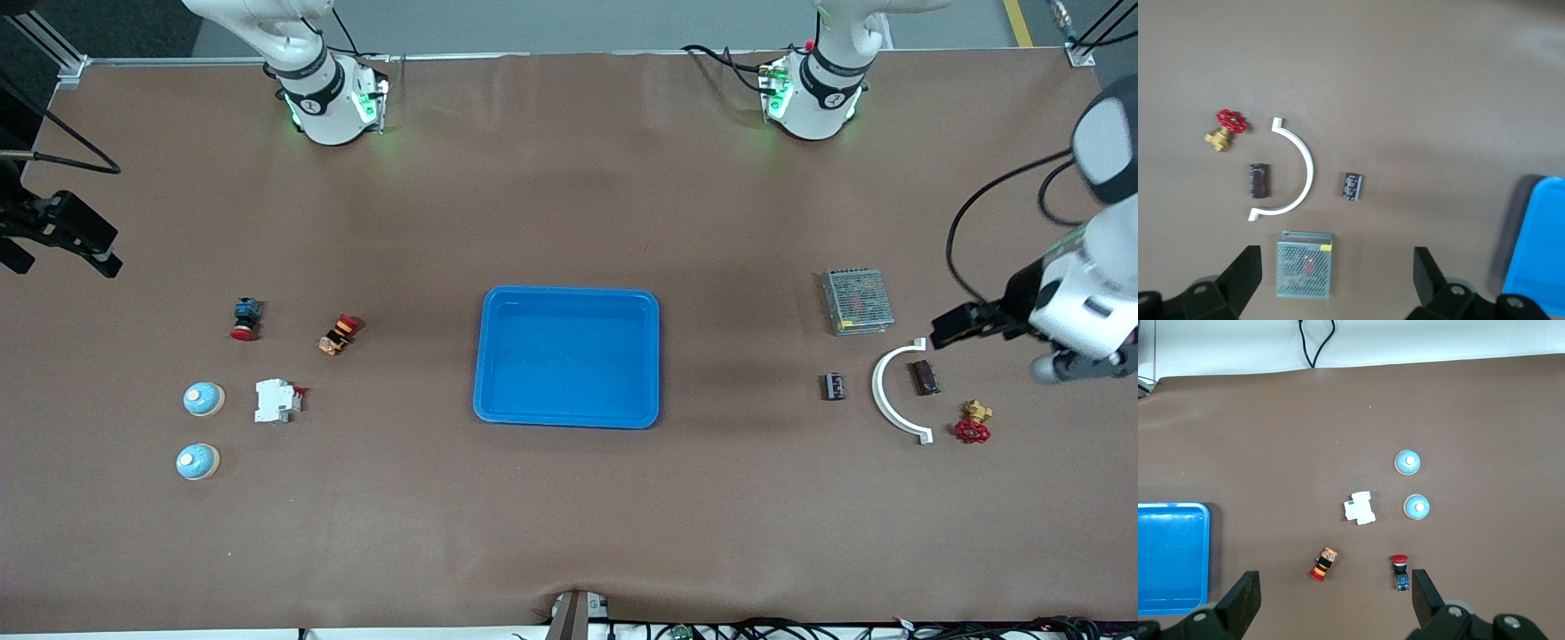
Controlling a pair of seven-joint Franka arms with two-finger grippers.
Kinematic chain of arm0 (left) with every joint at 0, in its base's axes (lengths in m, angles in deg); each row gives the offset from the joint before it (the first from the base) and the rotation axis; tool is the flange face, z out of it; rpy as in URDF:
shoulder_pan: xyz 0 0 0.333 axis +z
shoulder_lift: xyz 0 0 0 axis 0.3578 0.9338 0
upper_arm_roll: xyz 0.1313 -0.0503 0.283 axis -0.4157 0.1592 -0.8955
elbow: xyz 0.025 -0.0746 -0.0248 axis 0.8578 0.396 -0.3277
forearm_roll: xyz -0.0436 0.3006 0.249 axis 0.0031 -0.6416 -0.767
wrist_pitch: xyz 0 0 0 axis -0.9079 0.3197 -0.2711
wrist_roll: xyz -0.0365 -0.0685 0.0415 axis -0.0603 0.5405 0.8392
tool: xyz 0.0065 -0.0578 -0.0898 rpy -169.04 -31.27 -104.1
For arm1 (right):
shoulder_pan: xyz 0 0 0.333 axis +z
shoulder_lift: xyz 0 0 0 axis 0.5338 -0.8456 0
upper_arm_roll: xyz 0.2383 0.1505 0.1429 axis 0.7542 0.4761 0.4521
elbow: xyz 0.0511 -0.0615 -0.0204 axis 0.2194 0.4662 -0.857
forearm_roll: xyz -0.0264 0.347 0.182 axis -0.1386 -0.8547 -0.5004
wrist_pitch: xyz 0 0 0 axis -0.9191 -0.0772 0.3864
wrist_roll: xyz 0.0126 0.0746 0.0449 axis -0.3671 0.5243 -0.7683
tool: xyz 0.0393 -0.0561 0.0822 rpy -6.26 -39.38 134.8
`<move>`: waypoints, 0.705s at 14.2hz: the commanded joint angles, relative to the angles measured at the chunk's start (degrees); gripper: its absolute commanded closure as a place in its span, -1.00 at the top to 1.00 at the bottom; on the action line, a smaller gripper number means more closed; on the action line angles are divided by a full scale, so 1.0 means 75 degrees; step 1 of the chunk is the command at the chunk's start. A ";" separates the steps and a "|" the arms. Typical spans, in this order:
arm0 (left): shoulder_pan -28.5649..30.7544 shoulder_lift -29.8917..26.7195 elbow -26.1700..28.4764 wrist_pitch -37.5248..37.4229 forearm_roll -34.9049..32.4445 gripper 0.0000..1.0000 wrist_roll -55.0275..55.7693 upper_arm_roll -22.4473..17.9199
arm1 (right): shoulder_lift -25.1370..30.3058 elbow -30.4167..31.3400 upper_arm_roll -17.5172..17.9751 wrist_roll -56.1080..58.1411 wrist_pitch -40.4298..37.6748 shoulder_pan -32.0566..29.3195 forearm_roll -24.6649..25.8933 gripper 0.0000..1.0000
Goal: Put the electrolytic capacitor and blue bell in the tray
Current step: 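Move the left gripper toward the dark capacitor beside the white arc, then lower the left gripper onto the capacitor while the right gripper reaches the bells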
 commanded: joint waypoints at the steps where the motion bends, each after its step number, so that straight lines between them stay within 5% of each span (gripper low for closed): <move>1: -0.0222 0.0778 -0.0323 0.0184 0.0059 1.00 0.0575 -0.0029 | -0.0071 -0.0199 0.0056 -0.0084 -0.0086 -0.0062 0.0000 1.00; 10: -0.0411 0.2422 0.0038 0.1578 -0.0244 1.00 0.0506 -0.0041 | -0.0083 -0.0188 0.0056 -0.0084 -0.0109 -0.0062 0.0000 1.00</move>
